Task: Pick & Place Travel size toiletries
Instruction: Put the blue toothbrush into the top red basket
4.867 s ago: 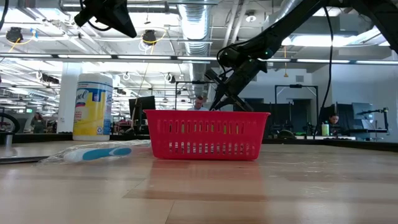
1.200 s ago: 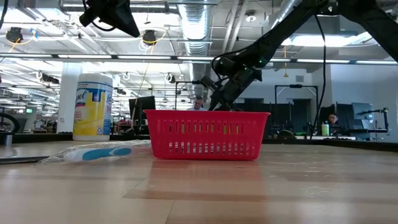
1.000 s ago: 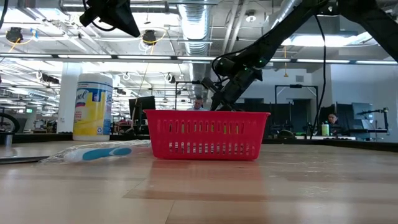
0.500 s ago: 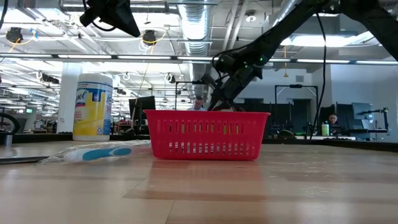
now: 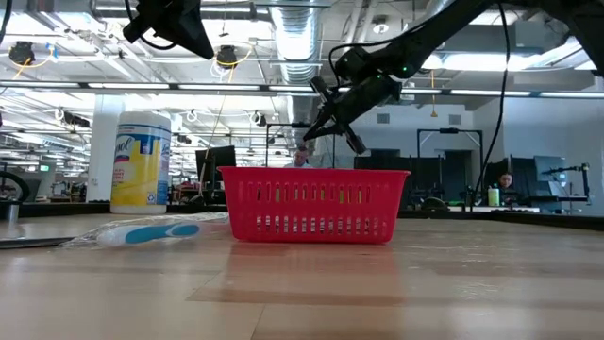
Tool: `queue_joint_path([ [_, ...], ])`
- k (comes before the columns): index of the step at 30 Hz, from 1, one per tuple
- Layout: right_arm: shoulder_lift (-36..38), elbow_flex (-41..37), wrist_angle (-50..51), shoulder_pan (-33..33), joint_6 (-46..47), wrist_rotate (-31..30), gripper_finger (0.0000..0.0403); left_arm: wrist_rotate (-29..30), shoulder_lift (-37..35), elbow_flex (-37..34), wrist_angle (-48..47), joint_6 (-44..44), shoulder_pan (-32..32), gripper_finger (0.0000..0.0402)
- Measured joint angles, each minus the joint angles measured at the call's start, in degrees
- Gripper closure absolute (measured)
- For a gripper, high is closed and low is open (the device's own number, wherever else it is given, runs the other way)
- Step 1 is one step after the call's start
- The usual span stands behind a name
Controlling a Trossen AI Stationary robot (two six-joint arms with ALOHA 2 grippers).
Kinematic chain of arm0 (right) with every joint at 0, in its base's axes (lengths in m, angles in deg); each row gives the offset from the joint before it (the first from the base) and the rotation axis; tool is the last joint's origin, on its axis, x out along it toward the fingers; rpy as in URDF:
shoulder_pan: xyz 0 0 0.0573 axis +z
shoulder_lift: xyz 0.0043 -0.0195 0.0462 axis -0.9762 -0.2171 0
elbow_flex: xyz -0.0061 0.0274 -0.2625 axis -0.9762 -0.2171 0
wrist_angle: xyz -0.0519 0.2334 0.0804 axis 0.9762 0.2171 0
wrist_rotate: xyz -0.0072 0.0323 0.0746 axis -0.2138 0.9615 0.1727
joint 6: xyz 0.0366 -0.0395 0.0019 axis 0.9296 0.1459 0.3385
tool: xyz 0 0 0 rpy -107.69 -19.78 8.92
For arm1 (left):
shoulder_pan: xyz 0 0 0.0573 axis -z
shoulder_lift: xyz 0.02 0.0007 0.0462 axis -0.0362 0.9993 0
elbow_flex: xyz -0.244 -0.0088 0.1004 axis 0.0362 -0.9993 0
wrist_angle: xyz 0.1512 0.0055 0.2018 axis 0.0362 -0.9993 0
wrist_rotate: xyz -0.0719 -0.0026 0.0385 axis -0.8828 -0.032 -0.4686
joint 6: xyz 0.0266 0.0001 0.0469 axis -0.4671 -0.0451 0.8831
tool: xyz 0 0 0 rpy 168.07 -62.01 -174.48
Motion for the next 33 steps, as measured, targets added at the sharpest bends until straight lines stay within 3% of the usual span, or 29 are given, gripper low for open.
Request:
queue_joint_path([
  [9, 0.01, 0.00, 0.18, 1.63, -1.75, 4.92, 0.0403, -1.31, 0.01, 0.00, 0.54, 0.11, -0.50, 0.0396],
  [14, 2.33, 0.00, 0.21, 4.44, -1.75, 4.28, 0.0403, -7.04, -0.01, 0.00, 0.82, 5.01, -1.29, 0.0399],
  [19, 6.27, 0.00, 1.92, 8.82, -0.46, -0.50, 0.0403, -12.18, 0.01, -0.41, 1.13, 7.73, -2.48, 0.0398],
  [24, 10.83, 0.00, 2.55, 14.69, 2.58, -7.51, 0.0403, -21.13, 0.01, -2.09, 1.81, 7.80, -2.51, 0.0398],
  [33, 14.73, 0.02, 1.86, 24.80, 6.43, -16.67, 0.0403, -38.04, 0.02, -13.17, 12.70, 4.29, -1.04, 0.0399],
])
